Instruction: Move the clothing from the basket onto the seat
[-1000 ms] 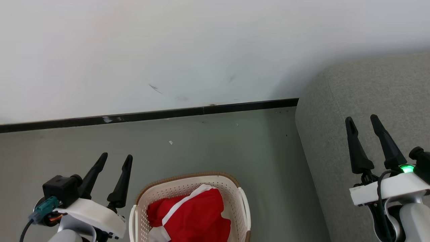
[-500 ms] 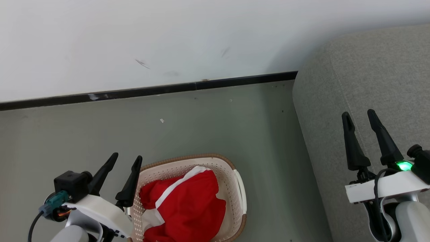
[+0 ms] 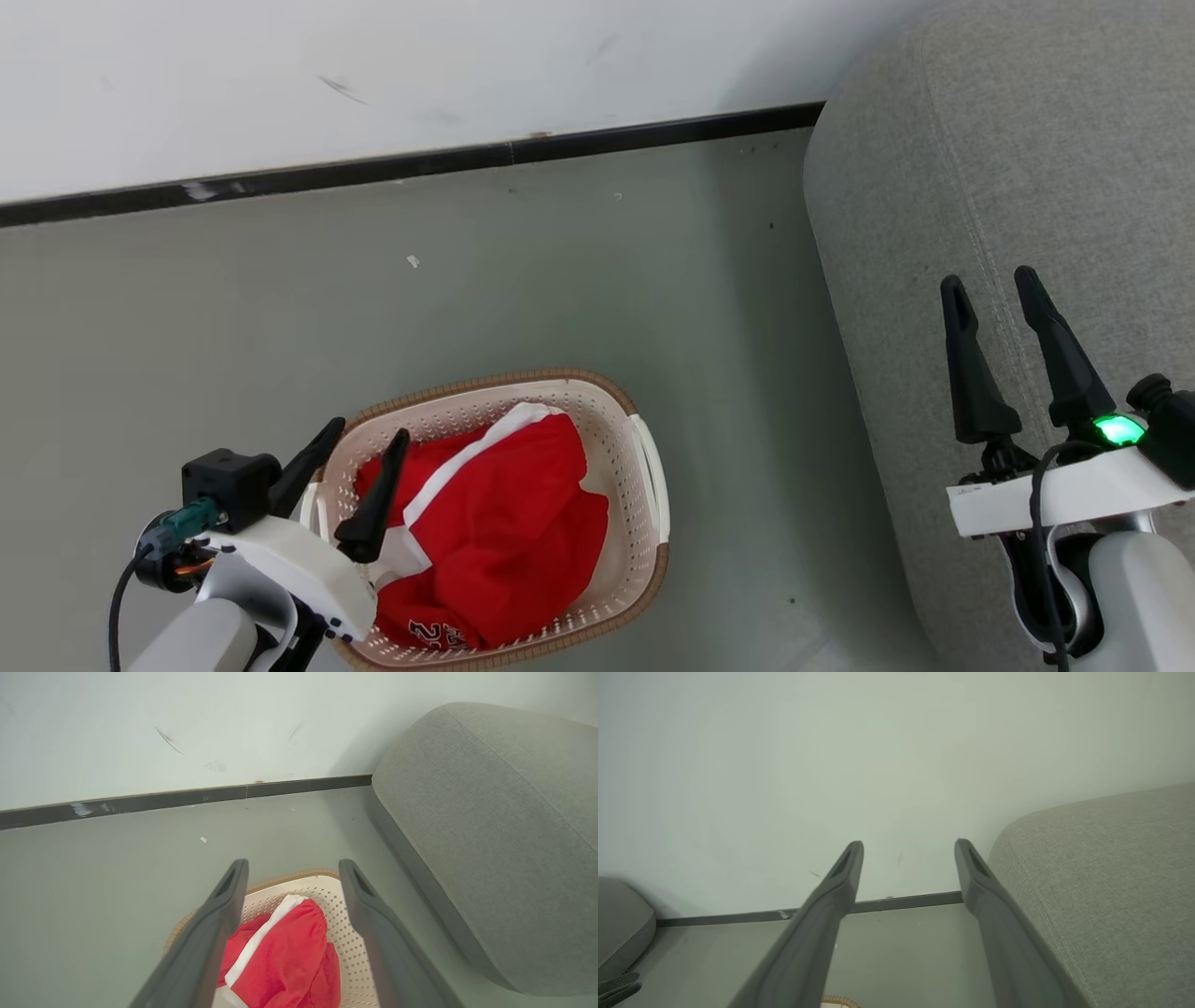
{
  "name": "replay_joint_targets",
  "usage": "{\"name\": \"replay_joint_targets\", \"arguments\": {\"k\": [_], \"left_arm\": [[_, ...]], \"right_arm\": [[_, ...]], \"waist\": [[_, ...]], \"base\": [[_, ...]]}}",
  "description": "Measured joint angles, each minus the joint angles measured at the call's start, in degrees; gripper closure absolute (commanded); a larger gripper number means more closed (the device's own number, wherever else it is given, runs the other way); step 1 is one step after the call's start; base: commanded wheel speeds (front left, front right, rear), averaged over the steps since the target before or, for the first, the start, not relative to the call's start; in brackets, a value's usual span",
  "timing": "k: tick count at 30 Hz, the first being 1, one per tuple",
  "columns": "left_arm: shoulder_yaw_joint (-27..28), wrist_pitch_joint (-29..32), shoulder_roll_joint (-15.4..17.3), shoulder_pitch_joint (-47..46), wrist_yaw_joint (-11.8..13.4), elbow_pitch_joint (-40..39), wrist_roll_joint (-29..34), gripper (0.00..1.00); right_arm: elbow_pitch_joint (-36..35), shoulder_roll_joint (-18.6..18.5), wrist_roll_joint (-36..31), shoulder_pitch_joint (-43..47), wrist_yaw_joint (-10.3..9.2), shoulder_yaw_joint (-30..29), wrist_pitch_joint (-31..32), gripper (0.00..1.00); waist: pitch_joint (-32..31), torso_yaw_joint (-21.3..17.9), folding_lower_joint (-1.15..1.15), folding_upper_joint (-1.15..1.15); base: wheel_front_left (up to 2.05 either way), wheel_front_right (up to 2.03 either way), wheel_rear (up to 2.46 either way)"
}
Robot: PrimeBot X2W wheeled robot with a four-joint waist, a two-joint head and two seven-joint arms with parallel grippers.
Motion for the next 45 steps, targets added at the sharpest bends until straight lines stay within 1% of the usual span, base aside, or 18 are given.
{"name": "replay_joint_targets", "arguments": {"k": [6, 15, 16, 25, 34, 45], "left_arm": [[-1.4, 0.9, -1.2, -2.9, -1.3, 3.1, 0.2, 0.00], [-2.2, 1.5, -1.6, -6.4, -2.4, 8.0, 0.9, 0.00], [-2.3, 1.9, -1.7, -6.8, -2.8, 8.4, 1.2, 0.00], [-3.3, 3.0, -3.2, -10.8, -4.3, 13.1, 1.5, 0.00], [-4.1, 4.2, -3.4, -14.6, -4.9, 18.2, 2.2, 0.00], [-5.1, 5.2, -4.5, -18.3, -5.9, 23.6, 2.8, 0.00]], "right_arm": [[-1.1, 0.4, -0.8, -0.8, 0.00, 0.9, 0.0, 0.00], [-2.0, 0.7, -1.6, -3.2, 0.00, 1.4, 0.0, 0.00], [-2.1, 0.8, -1.6, -3.7, 0.00, 1.4, 0.0, 0.00], [-3.4, 1.0, -2.1, -6.4, 0.00, 1.9, 0.0, 0.00], [-4.6, 1.1, -2.8, -8.8, 0.00, 3.3, 0.0, 0.00], [-5.3, 1.1, -0.9, -10.9, 0.00, 4.4, 0.0, 0.00]], "waist": [[3.3, -0.8, 0.00, 0.00], [8.0, -2.0, 0.00, 0.00], [8.5, -2.2, 0.00, 0.00], [13.0, -3.4, 0.00, 0.00], [17.1, -4.8, 0.00, 0.00], [21.7, -6.5, 0.00, 0.00]], "base": [[0.00, 0.00, 0.00], [0.00, 0.00, 0.00], [0.00, 0.00, 0.00], [0.00, 0.00, 0.00], [0.00, 0.00, 0.00], [0.00, 0.00, 0.00]]}}
